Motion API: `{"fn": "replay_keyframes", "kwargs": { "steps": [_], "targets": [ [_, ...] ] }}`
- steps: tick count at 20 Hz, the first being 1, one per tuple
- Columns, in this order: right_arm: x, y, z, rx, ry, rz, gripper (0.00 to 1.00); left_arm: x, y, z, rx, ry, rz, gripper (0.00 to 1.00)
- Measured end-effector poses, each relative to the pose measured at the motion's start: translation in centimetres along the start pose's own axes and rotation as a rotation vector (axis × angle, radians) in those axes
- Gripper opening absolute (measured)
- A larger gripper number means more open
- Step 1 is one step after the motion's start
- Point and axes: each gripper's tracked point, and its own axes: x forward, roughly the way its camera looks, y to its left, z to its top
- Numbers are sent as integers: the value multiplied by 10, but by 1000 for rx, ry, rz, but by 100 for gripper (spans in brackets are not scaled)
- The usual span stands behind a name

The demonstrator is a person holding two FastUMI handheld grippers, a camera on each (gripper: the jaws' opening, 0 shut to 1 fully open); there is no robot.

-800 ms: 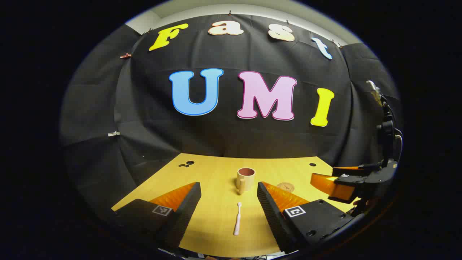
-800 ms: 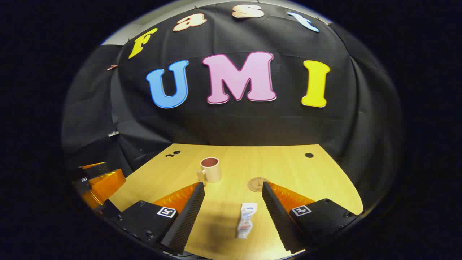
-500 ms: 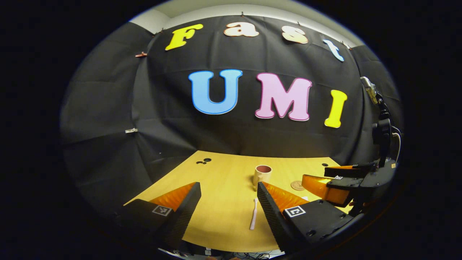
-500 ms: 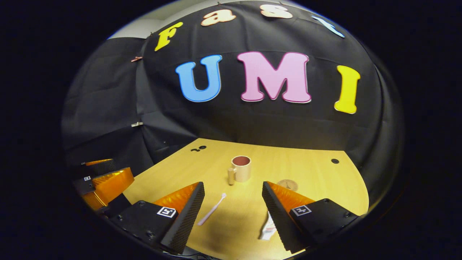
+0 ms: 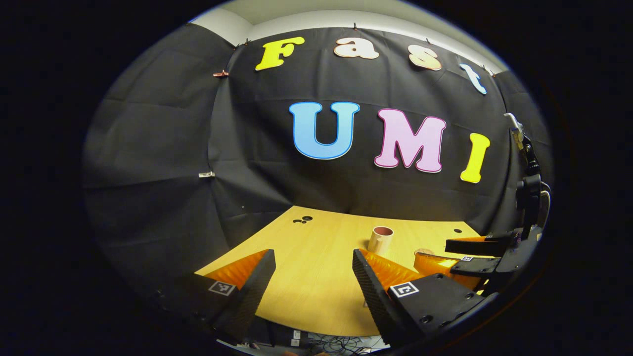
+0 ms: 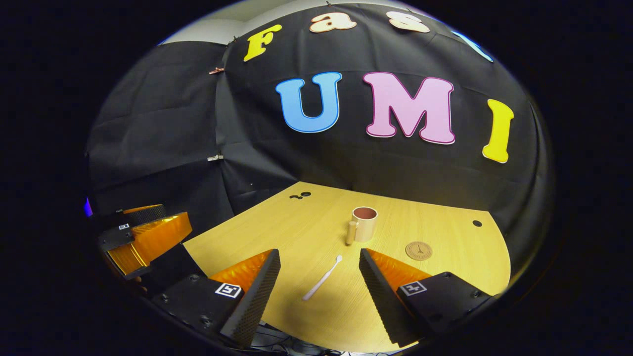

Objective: Put the toothbrush and toothpaste on the desktop into the cup, then pick up the cup and place it on the coaster on the desktop.

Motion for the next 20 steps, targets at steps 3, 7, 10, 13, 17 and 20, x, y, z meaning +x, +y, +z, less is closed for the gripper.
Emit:
{"fn": "replay_keyframes", "kwargs": {
  "steps": [3,7,10,13,17,20],
  "targets": [
    [-4,10,-9,29,9,-13,99,-11,13,2,24,-11,1,98],
    [-15,7,-12,53,-7,-65,99,-17,20,5,37,-32,-18,97],
    [-23,-9,-13,64,-25,-136,99,-14,16,3,33,-42,-55,97],
    [-32,-28,-8,81,-44,-201,99,-7,9,1,25,-36,-88,97],
    [-35,-57,-16,91,-33,-272,98,11,-6,-9,4,14,-126,97],
    [-28,-86,-33,126,34,-322,99,26,-15,-4,-9,15,-129,98]
  ]
}}
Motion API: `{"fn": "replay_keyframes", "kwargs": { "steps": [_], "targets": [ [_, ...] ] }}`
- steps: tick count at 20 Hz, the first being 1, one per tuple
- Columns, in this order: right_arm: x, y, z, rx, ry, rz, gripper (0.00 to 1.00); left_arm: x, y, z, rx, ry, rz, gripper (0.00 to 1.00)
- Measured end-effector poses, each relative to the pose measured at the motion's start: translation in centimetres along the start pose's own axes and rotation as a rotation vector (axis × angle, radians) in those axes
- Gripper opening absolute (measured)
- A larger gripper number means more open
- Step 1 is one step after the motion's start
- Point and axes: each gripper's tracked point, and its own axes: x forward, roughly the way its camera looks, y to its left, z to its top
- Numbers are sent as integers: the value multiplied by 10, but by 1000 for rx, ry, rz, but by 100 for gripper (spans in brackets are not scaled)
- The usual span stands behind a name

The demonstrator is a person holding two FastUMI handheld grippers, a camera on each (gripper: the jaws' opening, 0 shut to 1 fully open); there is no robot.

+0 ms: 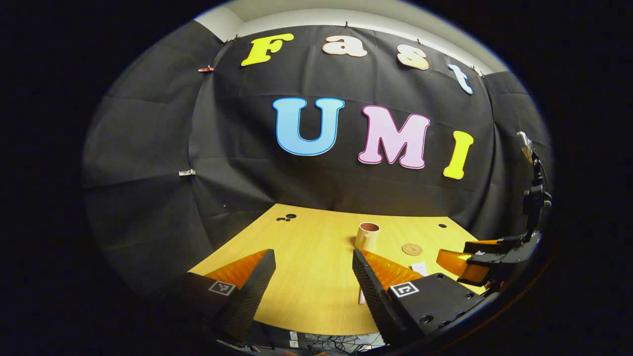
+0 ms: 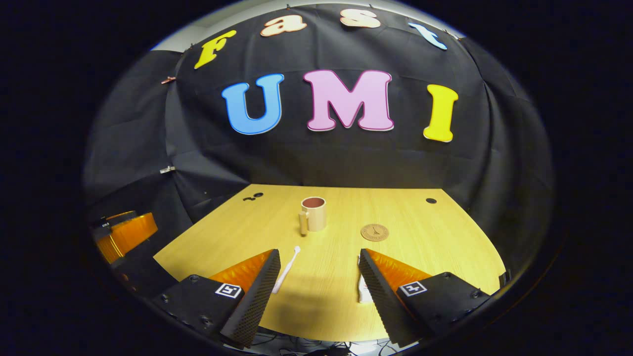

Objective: Put the toothbrush and toothpaste on the desktop into the cup, then pick up the cup and place it on the coaster on the desktop.

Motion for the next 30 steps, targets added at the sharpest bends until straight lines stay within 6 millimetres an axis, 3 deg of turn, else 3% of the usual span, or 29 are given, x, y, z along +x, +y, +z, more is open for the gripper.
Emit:
{"fn": "replay_keyframes", "kwargs": {
  "steps": [3,8,12,16,25,30],
  "targets": [
    [33,-28,-11,19,89,-43,99,18,-6,-1,5,20,20,98],
    [90,-67,-43,-3,246,-94,99,48,-19,-29,-25,122,68,97],
    [135,-91,-76,-1,374,-124,99,64,-28,-34,-2,158,93,98],
    [166,-105,-110,-21,490,-144,99,78,-33,-42,12,197,110,98],
    [182,-109,-154,-43,641,-141,97,85,-34,-63,25,273,145,98],
    [185,-98,-159,12,666,-100,82,88,-34,-65,38,283,146,98]
  ]
}}
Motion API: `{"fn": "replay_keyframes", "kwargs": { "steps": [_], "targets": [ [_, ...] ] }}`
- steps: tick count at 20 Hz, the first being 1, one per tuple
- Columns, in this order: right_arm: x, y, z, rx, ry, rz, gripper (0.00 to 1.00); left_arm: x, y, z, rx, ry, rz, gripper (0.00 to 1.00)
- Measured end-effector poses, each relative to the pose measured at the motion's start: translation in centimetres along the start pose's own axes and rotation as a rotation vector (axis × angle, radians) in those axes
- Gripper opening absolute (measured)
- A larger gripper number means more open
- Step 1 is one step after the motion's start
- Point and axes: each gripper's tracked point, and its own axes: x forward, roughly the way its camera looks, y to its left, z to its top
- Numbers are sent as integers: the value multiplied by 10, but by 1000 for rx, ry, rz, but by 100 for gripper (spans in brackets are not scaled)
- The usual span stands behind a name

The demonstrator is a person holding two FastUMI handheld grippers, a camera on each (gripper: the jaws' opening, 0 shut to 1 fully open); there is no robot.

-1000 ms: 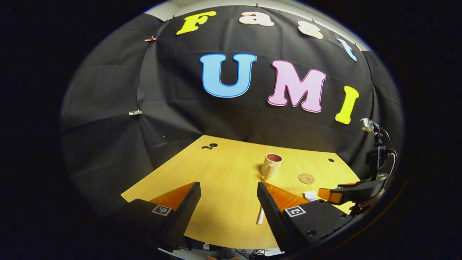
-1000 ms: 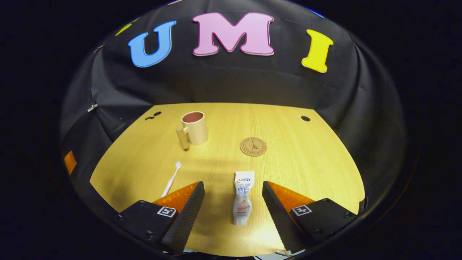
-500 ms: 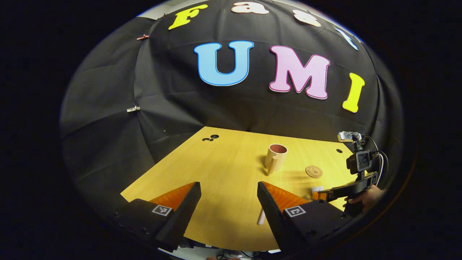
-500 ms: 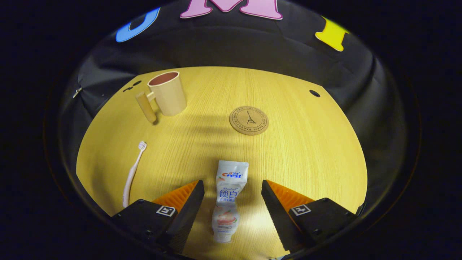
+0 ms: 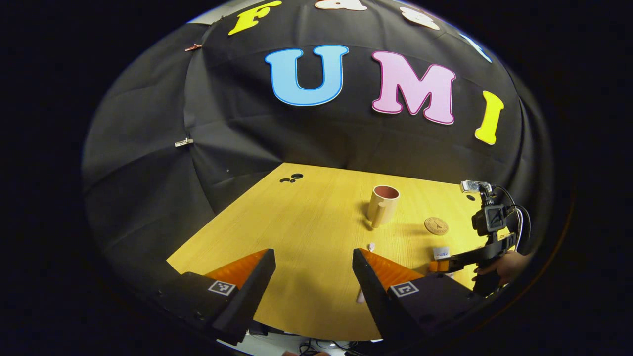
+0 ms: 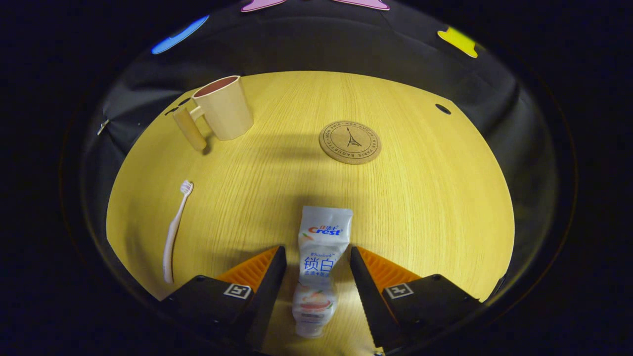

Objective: Put the toothbrush and toothpaste on the desktop into the cup, then pick up the cup and place it on the coaster on the desktop.

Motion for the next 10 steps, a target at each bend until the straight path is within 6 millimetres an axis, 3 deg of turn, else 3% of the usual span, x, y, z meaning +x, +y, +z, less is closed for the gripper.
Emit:
{"fn": "replay_keyframes", "kwargs": {
  "steps": [1,2,3,6,10],
  "targets": [
    [0,0,1,5,3,3,71,0,-2,2,5,-2,-2,98],
    [0,1,0,7,11,-4,69,0,-3,2,9,-6,-7,98],
    [1,1,1,13,20,-6,61,0,-5,4,11,-9,-10,98],
    [1,1,-1,10,54,2,58,0,-12,2,11,-8,-27,97],
    [0,-1,-1,-32,45,37,43,-1,-20,-3,18,3,-36,98]
  ]
}}
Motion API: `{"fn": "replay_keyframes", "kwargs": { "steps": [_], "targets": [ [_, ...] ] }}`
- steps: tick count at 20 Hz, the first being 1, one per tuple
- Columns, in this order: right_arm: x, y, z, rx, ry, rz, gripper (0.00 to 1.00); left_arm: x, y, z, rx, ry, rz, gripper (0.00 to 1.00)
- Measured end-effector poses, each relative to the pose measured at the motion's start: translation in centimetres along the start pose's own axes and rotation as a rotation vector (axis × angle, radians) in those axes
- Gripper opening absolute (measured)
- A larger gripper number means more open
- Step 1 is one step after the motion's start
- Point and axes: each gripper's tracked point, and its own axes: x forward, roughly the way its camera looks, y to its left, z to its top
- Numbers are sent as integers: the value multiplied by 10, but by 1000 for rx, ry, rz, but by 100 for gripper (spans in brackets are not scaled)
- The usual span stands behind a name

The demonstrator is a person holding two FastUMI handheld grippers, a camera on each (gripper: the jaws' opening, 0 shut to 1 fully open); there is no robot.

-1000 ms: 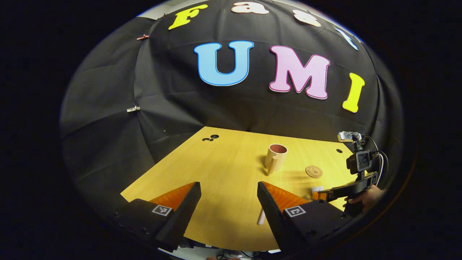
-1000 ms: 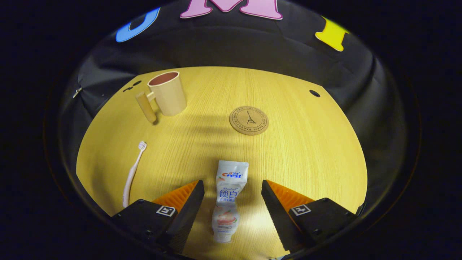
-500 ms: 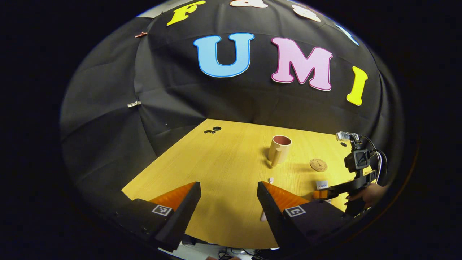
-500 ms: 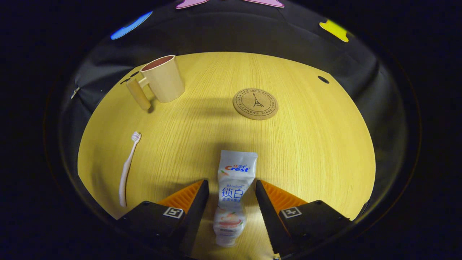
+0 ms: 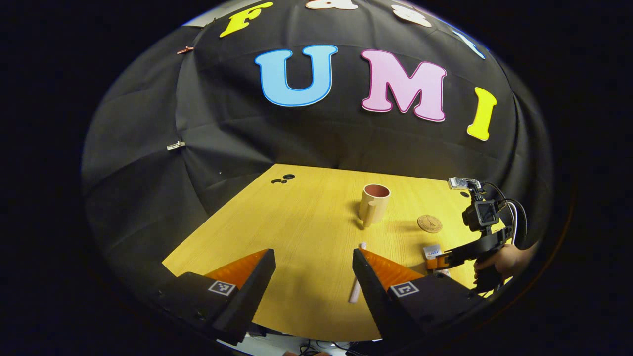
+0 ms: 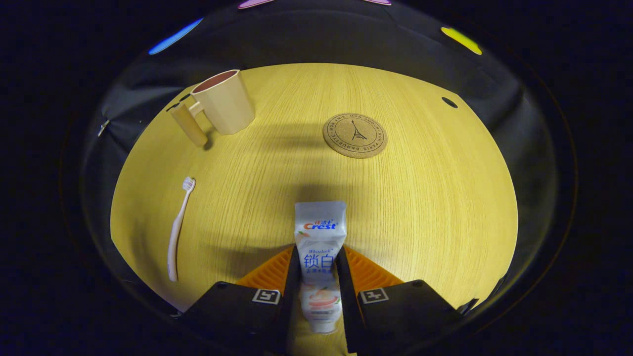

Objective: Put the toothbrush and toothpaste on the desktop into the cup, then pick up the cup and place it on the coaster on the desktop.

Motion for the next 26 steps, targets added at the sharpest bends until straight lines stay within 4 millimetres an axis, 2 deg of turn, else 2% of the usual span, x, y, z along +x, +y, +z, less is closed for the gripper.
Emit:
{"fn": "replay_keyframes", "kwargs": {
  "steps": [1,4,7,9,13,15,19,23,26],
  "targets": [
    [0,1,-1,10,8,18,31,0,-2,-1,0,2,-2,97],
    [-4,0,-2,47,28,76,33,5,-10,-6,3,12,-7,98],
    [-17,-6,8,51,-18,100,33,14,-19,-3,-2,20,-16,97],
    [-30,-12,16,24,-55,114,33,25,-27,0,-25,25,-36,98],
    [-53,-23,32,24,-112,149,32,55,-44,-6,-65,88,-90,97],
    [-62,-27,36,55,-124,175,33,75,-54,-15,-64,132,-118,97],
    [-76,-42,41,70,-163,186,32,111,-72,-63,13,289,-176,97],
    [-89,-58,42,76,-196,181,32,130,-82,-95,67,407,-203,94],
    [-96,-65,44,110,-213,187,32,136,-83,-104,74,471,-198,92]
  ]
}}
